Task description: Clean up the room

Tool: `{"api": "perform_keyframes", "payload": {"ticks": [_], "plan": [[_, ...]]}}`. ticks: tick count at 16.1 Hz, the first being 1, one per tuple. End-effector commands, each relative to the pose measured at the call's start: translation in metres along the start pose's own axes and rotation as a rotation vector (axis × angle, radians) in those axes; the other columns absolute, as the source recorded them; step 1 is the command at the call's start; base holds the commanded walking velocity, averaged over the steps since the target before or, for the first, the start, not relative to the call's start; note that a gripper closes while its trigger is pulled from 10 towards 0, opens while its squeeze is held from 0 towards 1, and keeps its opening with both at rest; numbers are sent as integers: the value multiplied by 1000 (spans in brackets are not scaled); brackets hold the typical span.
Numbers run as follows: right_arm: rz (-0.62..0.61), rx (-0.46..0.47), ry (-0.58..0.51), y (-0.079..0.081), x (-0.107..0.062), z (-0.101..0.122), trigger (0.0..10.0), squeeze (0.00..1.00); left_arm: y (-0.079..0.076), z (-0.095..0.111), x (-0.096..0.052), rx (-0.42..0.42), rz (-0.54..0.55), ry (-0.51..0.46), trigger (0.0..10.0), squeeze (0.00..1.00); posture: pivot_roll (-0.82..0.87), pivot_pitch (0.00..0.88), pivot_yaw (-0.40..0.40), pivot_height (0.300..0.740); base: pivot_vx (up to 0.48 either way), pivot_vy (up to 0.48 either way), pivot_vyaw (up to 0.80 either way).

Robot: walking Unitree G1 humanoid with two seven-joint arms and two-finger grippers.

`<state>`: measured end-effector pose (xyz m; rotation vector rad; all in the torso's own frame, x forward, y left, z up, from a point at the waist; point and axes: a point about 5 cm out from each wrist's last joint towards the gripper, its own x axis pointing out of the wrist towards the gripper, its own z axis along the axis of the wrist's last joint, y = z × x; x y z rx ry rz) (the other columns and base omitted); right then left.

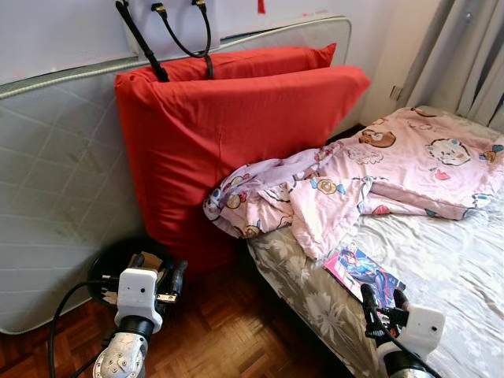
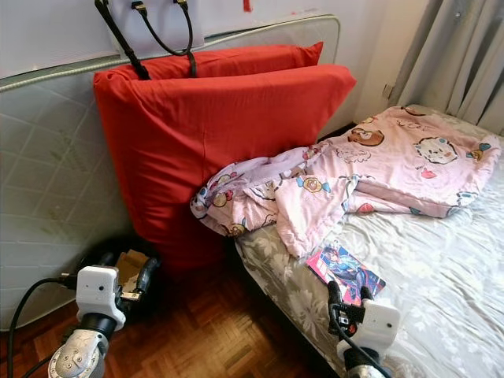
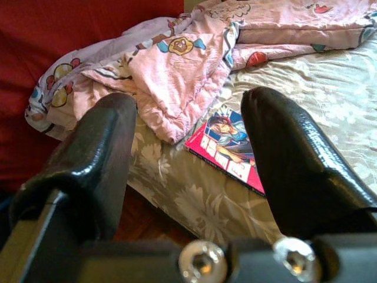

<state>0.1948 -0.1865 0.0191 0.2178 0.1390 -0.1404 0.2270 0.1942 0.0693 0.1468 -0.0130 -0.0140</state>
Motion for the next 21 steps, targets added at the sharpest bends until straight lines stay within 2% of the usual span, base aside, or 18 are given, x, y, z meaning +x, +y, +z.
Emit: {"api": "perform_keyframes", "payload": {"ticks": [1, 10, 14, 18, 21], "plan": [[14, 5, -16, 4, 0, 5, 10000, 0, 0, 0, -1, -13, 6, 7, 10000, 0, 26, 0, -13, 740, 0, 0, 0], [34, -16, 4, 0, -1, 5, 10000, 0, 0, -6, -12, -39, 27, 35, 10000, 0, 10, 0, -31, 740, 0, 0, 0], [34, -18, 7, 0, 5, 7, 10000, 0, 0, -4, -5, -32, 27, 25, 10000, 0, 17, 0, -38, 740, 0, 0, 0], [30, -22, 20, 0, 5, 7, 10000, 0, -1, -3, -4, -36, 36, 24, 10000, 0, 10, 0, -41, 740, 0, 0, 0], [29, -14, 18, 4, 7, 7, 10000, 0, 0, -4, -5, -39, 35, 27, 10000, 0, 2, 0, -22, 740, 0, 0, -771]]}}
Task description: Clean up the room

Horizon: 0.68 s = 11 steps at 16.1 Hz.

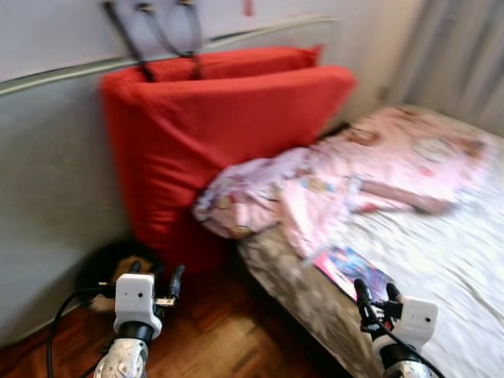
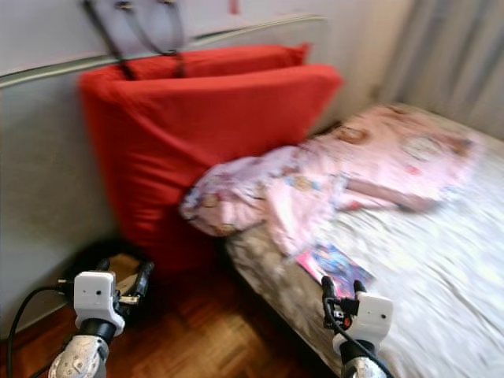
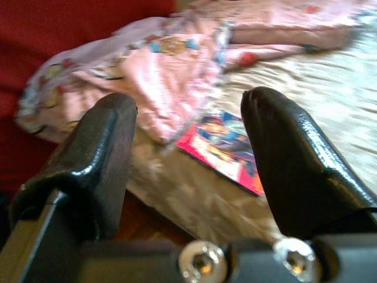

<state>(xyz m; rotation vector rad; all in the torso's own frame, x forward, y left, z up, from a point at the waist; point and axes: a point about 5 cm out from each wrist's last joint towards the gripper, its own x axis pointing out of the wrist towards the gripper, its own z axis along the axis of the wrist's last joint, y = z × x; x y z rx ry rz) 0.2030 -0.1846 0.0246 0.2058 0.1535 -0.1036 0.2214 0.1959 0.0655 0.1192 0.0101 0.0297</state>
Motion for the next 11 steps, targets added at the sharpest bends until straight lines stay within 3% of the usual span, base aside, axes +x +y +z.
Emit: {"api": "perform_keyframes", "payload": {"ticks": [1, 2, 8, 11], "plan": [[-5, 2, 0, 0, 0, 1, 10000, 0, 0, 0, 1, -11, -7, 2, 10000, 0, 2, 0, -22, 740, 0, 0, -763], [-8, 6, -2, 1, 0, 1, 10000, 0, 0, -1, 1, -11, -9, 6, 10000, 0, -2, 0, -18, 740, 0, 0, -756], [-7, 9, 1, 1, 0, 1, 10000, 0, -2, 0, 3, -15, -13, 8, 10000, 0, 5, 0, -30, 740, 0, 0, 0], [2, 12, 13, 5, 0, -2, 10000, 0, -1, -1, 2, -12, -12, 12, 10000, 0, 4, 0, -28, 740, 0, 0, -702]]}}
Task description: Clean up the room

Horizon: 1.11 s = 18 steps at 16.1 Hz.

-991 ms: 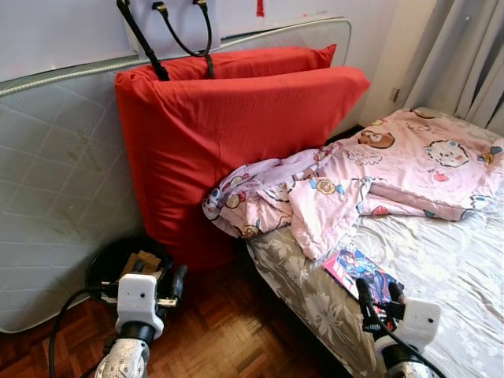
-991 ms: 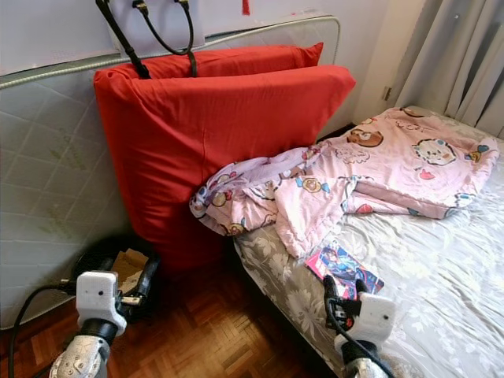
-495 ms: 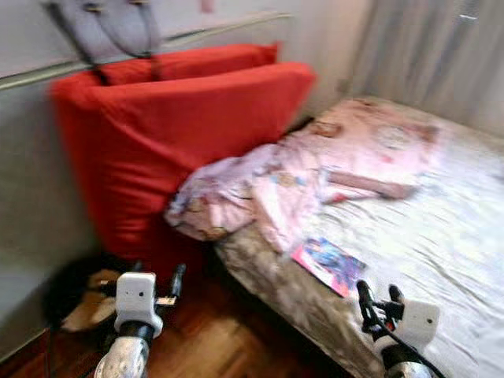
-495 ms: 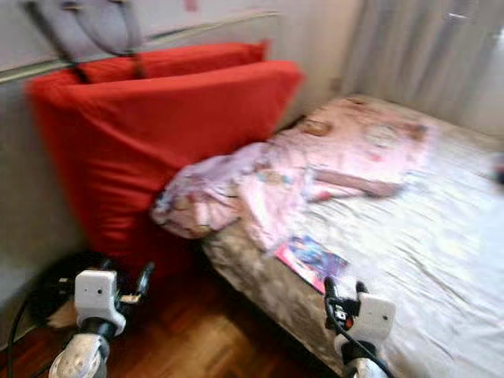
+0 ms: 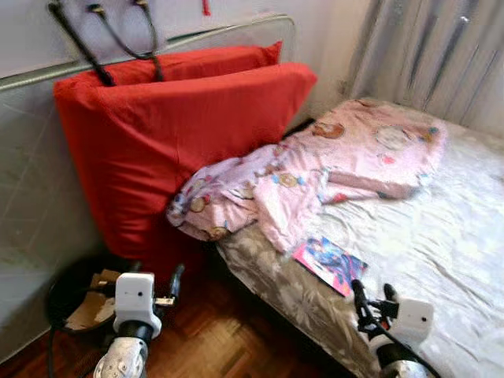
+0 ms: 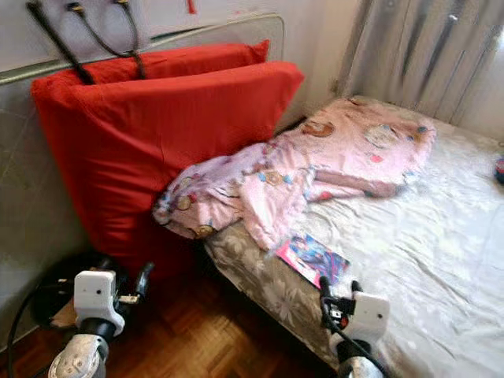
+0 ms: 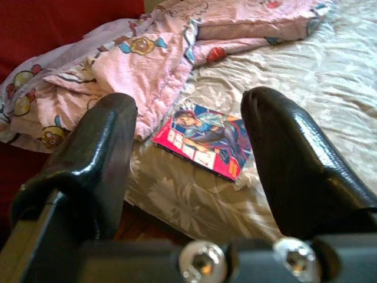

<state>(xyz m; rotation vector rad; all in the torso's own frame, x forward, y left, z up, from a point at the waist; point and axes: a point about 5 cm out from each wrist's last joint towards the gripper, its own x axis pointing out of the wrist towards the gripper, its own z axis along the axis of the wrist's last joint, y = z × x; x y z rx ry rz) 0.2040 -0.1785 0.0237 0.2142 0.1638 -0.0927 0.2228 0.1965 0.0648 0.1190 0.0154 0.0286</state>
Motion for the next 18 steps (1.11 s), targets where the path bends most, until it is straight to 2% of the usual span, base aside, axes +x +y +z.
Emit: {"api": "perform_keyframes", "payload": {"ticks": [1, 9, 18], "plan": [[-8, 5, 1, -1, -1, 1, 10000, 0, -1, 0, 0, -11, -12, 7, 10000, 0, 5, 0, -27, 740, 0, 0, -756], [0, 3, 13, 1, -1, -1, 10000, 0, -3, -1, 1, -12, -23, 11, 10000, 0, 3, 0, -25, 740, 0, 0, -755], [16, 4, 20, 3, -1, -3, 10000, 0, -2, -3, 0, -29, -4, 30, 10000, 0, 8, 0, -32, 740, 0, 0, 0]]}}
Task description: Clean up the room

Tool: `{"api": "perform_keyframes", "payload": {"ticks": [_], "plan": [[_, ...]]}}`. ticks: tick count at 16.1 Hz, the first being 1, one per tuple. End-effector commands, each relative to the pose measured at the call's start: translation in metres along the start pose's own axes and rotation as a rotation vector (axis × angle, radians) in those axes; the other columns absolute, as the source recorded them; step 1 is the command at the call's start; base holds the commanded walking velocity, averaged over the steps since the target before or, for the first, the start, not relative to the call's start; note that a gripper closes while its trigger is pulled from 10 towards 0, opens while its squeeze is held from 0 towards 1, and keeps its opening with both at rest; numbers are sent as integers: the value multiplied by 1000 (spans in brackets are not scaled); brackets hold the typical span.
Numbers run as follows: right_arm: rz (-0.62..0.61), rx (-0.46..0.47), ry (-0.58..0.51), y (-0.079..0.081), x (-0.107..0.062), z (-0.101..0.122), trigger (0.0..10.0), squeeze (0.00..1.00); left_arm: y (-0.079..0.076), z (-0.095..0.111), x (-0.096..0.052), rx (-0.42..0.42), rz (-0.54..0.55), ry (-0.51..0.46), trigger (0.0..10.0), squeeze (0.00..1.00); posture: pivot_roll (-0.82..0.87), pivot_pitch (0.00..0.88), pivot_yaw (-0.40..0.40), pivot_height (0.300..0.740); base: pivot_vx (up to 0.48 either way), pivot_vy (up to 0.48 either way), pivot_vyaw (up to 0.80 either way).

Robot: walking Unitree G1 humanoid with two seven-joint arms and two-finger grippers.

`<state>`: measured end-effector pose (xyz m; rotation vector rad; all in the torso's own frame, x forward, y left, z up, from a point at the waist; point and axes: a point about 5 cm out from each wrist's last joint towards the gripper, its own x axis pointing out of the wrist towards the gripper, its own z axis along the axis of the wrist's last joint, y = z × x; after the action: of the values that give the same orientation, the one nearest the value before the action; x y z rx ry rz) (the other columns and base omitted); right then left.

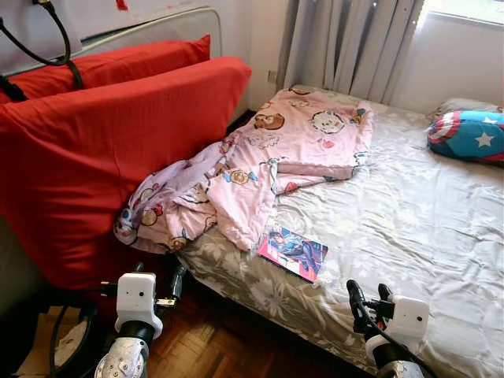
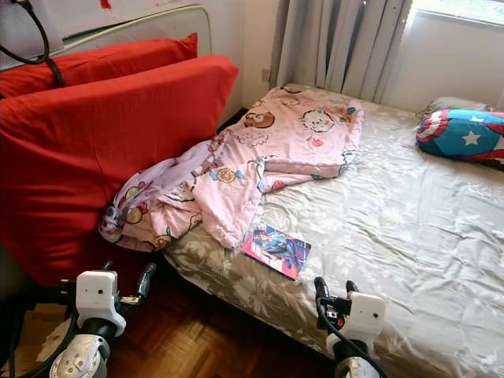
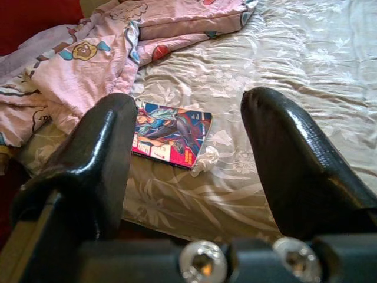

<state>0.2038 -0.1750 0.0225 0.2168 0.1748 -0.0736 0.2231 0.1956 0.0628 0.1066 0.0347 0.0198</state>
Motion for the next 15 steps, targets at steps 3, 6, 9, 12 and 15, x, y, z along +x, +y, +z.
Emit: {"api": "perform_keyframes", "payload": {"ticks": [3, 6, 9, 12, 15], "plan": [[6, 6, 7, 1, -1, -1, 10000, 0, 0, -1, 0, -20, 7, 15, 10000, 0, 10, 0, -32, 740, 282, 0, 0], [18, 3, 9, 3, 0, -1, 10000, 0, 1, 0, 1, -21, 12, 12, 10000, 0, 12, 0, -34, 740, 295, 0, 0], [22, -4, 7, 3, 1, 0, 10000, 0, 1, 1, 1, -24, 13, 11, 10000, 0, 14, 0, -35, 740, 298, 0, 0], [26, -3, 9, 4, 1, -1, 10000, 0, 1, 1, 2, -24, 14, 8, 10000, 0, 17, 0, -37, 740, 299, 0, 0], [27, 3, 5, 4, 1, -1, 10000, 0, 0, 1, 2, -23, 8, 7, 10000, 0, 18, 0, -37, 740, 300, 0, 0]]}}
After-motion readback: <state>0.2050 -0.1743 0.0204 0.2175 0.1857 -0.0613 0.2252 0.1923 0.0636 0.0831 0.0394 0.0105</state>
